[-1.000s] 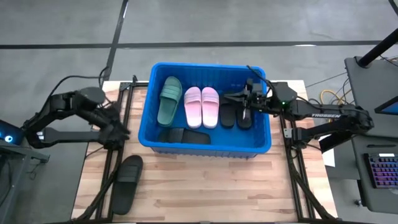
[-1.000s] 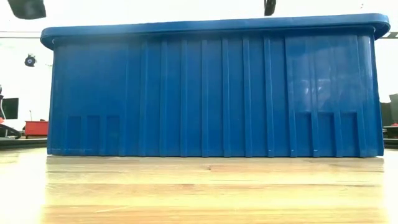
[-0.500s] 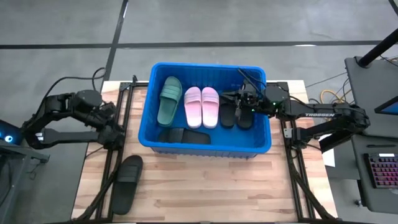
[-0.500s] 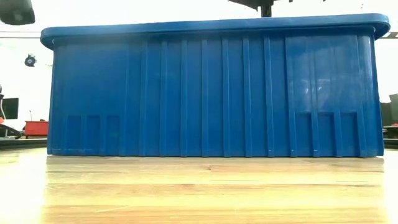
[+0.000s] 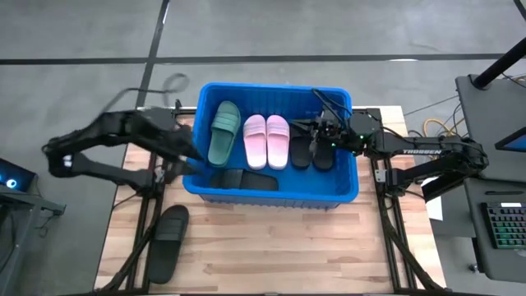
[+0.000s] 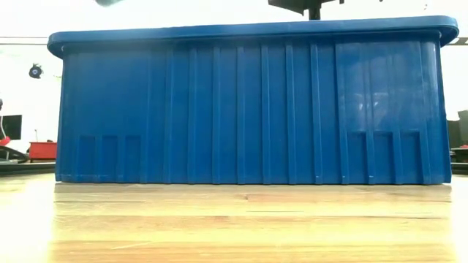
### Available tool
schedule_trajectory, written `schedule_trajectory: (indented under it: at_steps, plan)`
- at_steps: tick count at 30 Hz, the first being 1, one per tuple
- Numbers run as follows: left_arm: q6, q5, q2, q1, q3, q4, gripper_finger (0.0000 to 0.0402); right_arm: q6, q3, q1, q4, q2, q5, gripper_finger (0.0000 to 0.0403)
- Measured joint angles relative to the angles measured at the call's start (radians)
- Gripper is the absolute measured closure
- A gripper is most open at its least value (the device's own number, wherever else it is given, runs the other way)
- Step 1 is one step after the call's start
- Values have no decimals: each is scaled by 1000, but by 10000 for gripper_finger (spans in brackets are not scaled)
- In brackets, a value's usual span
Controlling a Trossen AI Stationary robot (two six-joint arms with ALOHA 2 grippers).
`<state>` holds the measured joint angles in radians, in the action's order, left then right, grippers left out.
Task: Pick and place slides into bin
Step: Put the black slide into the blue bin
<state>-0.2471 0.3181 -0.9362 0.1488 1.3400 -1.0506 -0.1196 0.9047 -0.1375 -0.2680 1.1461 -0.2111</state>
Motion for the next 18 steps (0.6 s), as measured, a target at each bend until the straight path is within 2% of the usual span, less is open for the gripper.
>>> schedule_trajectory:
  at_steps: [5,8,12,18]
  plan:
    - [106,-146,-118,-131,27,-90,187,-3,0,0,0,0,0,394]
    - [97,-164,-146,-203,29,-110,187,-10,0,0,1,0,0,394]
    - [15,-151,-149,-297,29,-161,187,-11,0,0,1,0,0,394]
    - [-183,-225,-132,-480,24,-435,187,-11,0,0,2,0,0,394]
